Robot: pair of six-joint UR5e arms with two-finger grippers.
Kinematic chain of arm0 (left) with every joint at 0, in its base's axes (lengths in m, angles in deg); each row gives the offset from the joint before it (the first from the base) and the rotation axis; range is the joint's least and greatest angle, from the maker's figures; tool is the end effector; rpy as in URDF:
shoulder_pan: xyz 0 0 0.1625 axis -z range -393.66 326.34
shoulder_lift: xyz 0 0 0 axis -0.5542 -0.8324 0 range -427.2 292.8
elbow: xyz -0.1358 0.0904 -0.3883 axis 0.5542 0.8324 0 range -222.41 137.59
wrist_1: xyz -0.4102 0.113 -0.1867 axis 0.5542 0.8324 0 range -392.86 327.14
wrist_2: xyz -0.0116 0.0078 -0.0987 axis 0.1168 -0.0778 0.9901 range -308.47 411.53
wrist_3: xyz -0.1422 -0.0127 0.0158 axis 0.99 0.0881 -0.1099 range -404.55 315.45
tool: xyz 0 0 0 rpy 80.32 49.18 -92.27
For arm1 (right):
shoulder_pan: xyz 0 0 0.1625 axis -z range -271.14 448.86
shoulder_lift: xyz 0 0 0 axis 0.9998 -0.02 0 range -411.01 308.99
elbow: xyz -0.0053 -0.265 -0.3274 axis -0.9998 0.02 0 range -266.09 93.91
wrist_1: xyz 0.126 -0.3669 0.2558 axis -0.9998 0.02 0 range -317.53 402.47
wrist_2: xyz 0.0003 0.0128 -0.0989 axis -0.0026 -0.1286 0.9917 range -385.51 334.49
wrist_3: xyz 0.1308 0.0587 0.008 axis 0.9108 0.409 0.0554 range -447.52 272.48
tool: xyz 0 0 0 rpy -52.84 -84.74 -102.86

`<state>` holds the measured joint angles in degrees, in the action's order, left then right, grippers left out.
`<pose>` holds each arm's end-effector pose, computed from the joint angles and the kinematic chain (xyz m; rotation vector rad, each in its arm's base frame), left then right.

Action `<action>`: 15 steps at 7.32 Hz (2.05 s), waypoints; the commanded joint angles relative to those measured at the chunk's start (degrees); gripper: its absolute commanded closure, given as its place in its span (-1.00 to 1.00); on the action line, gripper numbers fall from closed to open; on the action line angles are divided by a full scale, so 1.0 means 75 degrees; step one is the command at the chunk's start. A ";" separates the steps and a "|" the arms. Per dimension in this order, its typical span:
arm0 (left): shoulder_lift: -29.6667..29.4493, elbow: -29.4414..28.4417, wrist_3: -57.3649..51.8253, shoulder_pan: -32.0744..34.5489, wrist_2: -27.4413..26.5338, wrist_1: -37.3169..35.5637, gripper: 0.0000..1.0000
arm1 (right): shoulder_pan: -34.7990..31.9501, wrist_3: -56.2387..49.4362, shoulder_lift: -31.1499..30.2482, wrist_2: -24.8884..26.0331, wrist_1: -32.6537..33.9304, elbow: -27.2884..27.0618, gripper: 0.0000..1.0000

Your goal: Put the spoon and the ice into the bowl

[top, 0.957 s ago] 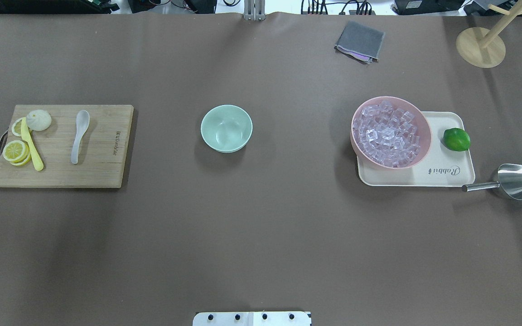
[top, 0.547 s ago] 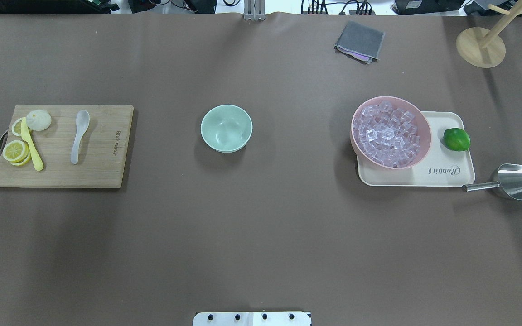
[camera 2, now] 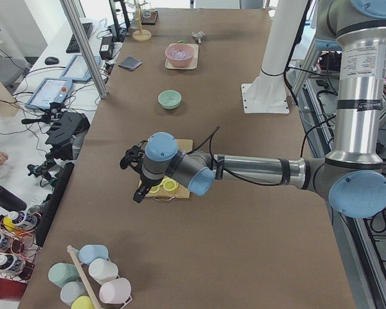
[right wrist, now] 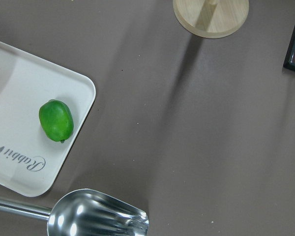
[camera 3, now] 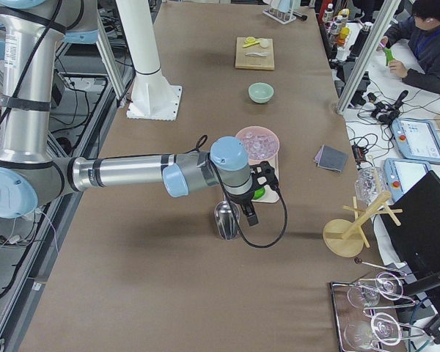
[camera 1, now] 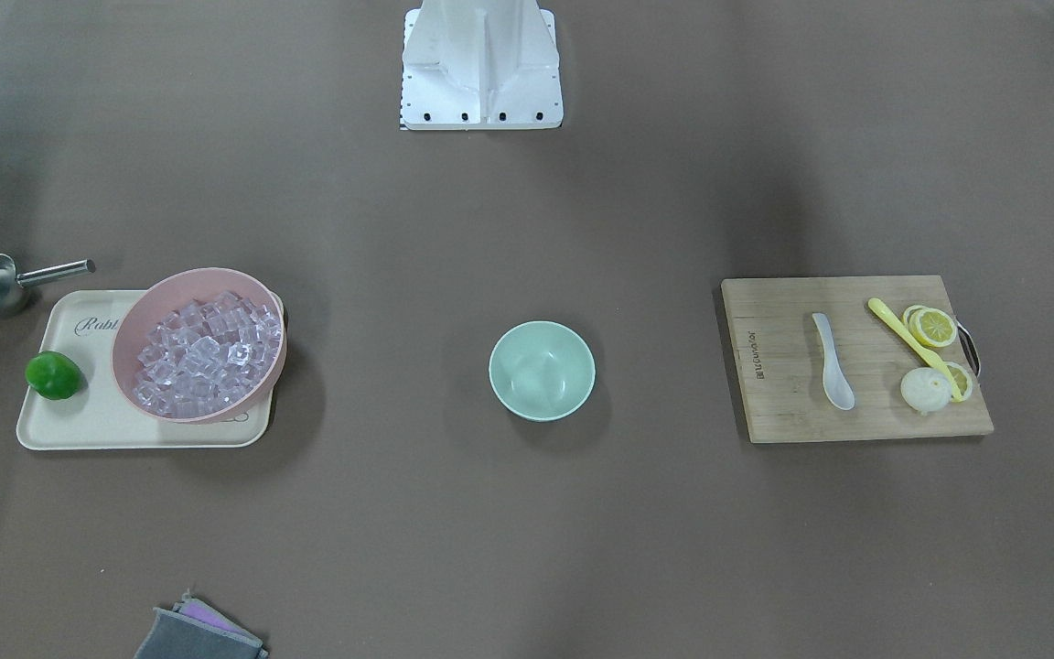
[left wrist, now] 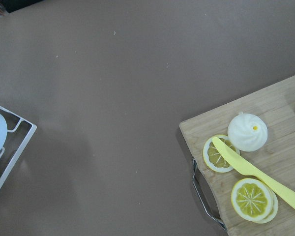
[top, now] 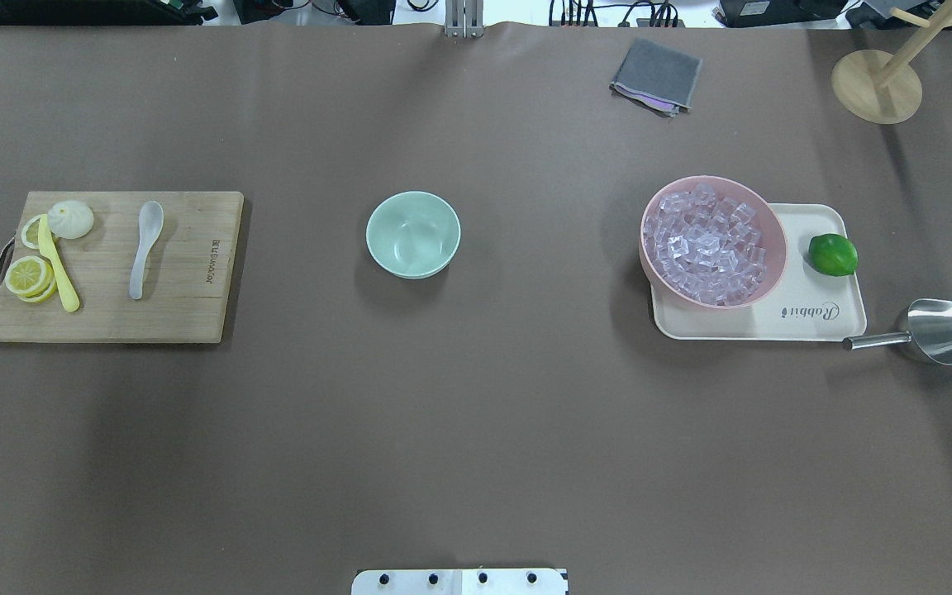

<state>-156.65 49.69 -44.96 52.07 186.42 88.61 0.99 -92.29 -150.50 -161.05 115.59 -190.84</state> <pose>0.0115 -0.5806 0.6027 0.5211 0.7805 0.3014 0.0121 -0.5048 0.5927 0.3846 -0.7777 -0.2664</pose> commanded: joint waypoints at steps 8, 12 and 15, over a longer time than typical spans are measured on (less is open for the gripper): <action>-0.1185 -0.0198 0.6870 -0.3705 -0.1786 0.1921 -0.97 | 0.3109 0.7414 0.0774 0.1672 -0.2132 -0.0318 -0.92; -0.1235 -0.0292 0.7612 -0.5041 -0.3613 0.1862 -0.95 | 0.4295 0.8218 0.1055 0.3455 -0.0940 -0.0705 -0.91; -0.1187 -0.0362 0.7602 -0.5326 -0.4169 0.1851 -0.23 | 0.4367 0.8218 0.1043 0.3611 -0.0795 -0.0799 -0.91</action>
<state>-165.67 47.13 12.04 12.64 156.05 102.52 33.57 -30.69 -142.67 -134.35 109.32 -196.61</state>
